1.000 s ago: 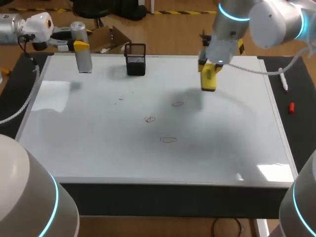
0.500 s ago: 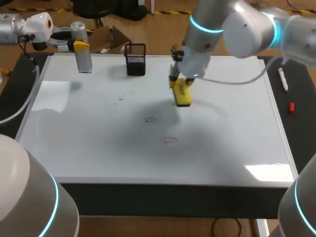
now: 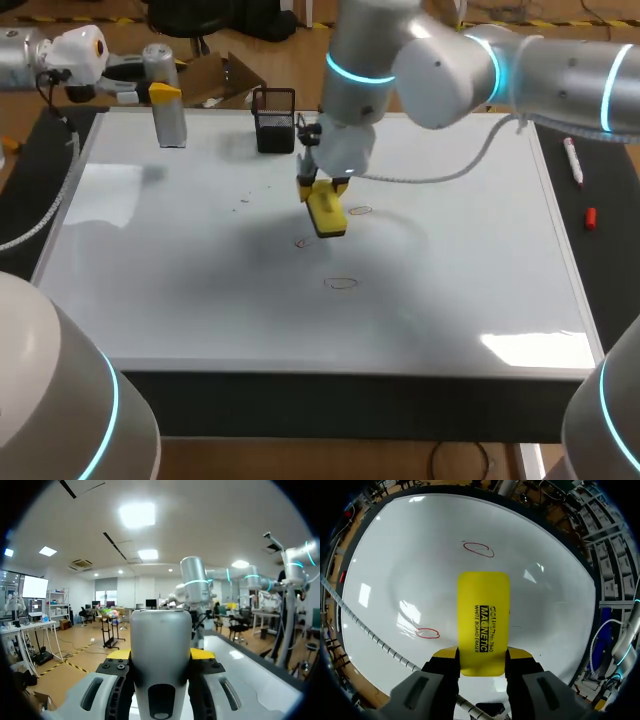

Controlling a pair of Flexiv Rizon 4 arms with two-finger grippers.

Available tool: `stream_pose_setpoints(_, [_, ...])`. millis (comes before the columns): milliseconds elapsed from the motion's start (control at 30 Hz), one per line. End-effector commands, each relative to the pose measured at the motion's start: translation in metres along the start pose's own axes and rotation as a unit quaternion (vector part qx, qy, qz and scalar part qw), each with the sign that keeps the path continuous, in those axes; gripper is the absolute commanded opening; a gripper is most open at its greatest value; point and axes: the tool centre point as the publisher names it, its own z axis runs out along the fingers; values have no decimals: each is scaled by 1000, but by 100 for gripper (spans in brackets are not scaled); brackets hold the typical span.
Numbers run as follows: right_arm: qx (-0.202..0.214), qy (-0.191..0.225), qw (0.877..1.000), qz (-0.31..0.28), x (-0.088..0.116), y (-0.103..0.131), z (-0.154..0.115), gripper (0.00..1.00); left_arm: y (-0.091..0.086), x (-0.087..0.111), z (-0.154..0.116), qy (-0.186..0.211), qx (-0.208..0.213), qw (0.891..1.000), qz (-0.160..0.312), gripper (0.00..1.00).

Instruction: Pick up the inspection probe, press it on each red-marked spot on the whiteboard one by one, put down the probe, pick up the eraser, and wipe off all the red marks.

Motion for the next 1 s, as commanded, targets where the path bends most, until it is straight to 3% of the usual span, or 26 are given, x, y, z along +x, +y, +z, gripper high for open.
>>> stream_pose_setpoints(33, [0, 16, 1000, 1, -12, -1, 3, 0, -2, 3, 1, -4, -1, 1000, 1, 0])
stream_pose_setpoints(533, [5, 34, 999, 12, -36, 1, 20, 0, -2, 3, 1, -4, -1, 1000, 1, 0])
stream_pose_setpoints(700, [4, 50, 998, 24, -39, 7, 31, 0, -2, 3, 1, -4, -1, 1000, 1, 0])
stream_pose_setpoints(1000, [1, 42, 998, 44, -41, 13, 41, 0, -2, 3, 1, -4, -1, 1000, 1, 0])
